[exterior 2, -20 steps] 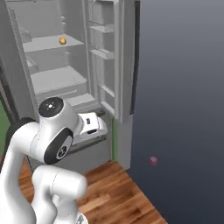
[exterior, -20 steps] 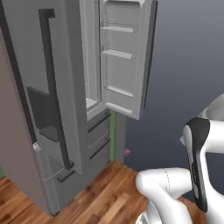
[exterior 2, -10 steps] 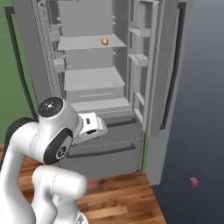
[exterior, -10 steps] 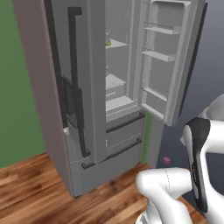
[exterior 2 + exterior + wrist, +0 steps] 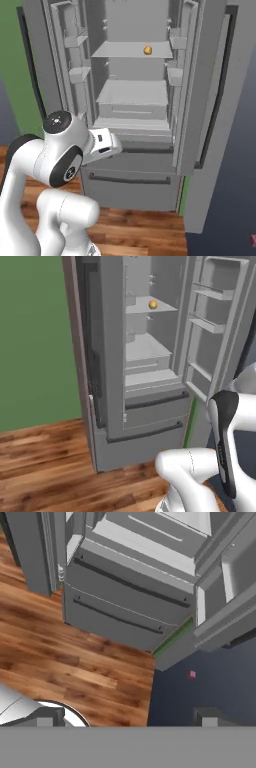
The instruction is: Place the cold items (mango and onion) from the fridge in one tupperware on the dining counter. Place the warm items (hot dog and kebab skewer) in the stove area in another tupperware.
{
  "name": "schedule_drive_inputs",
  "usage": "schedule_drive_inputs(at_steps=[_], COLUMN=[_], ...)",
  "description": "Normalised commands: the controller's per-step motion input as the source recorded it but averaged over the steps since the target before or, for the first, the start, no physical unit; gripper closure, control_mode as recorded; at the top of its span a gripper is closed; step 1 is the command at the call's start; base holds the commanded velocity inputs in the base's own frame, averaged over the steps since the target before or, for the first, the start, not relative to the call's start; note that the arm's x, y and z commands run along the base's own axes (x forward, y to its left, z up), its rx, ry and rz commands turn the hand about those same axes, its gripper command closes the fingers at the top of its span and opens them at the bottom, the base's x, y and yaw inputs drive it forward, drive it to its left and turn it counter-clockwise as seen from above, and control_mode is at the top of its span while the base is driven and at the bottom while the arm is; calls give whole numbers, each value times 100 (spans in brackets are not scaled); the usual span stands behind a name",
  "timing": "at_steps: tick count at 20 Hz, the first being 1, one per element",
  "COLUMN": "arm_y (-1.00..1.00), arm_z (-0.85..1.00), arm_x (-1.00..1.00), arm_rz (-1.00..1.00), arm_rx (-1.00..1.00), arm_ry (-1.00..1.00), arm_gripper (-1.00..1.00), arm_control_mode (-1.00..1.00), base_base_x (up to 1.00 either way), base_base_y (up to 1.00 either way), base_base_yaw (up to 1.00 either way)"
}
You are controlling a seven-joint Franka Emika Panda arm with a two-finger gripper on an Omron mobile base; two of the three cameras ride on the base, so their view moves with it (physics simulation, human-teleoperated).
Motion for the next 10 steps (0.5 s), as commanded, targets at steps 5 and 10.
schedule_drive_inputs(at_steps=[5, 10], arm_y=[0, 0], arm_z=[0, 0], arm_x=[0, 0], arm_rz=[0, 0], arm_rx=[0, 0], arm_ry=[0, 0], arm_gripper=[-100, -100], arm_control_mode=[100, 100], base_base_x=[16, 40], base_base_y=[-62, -32], base_base_yaw=[32, 17])
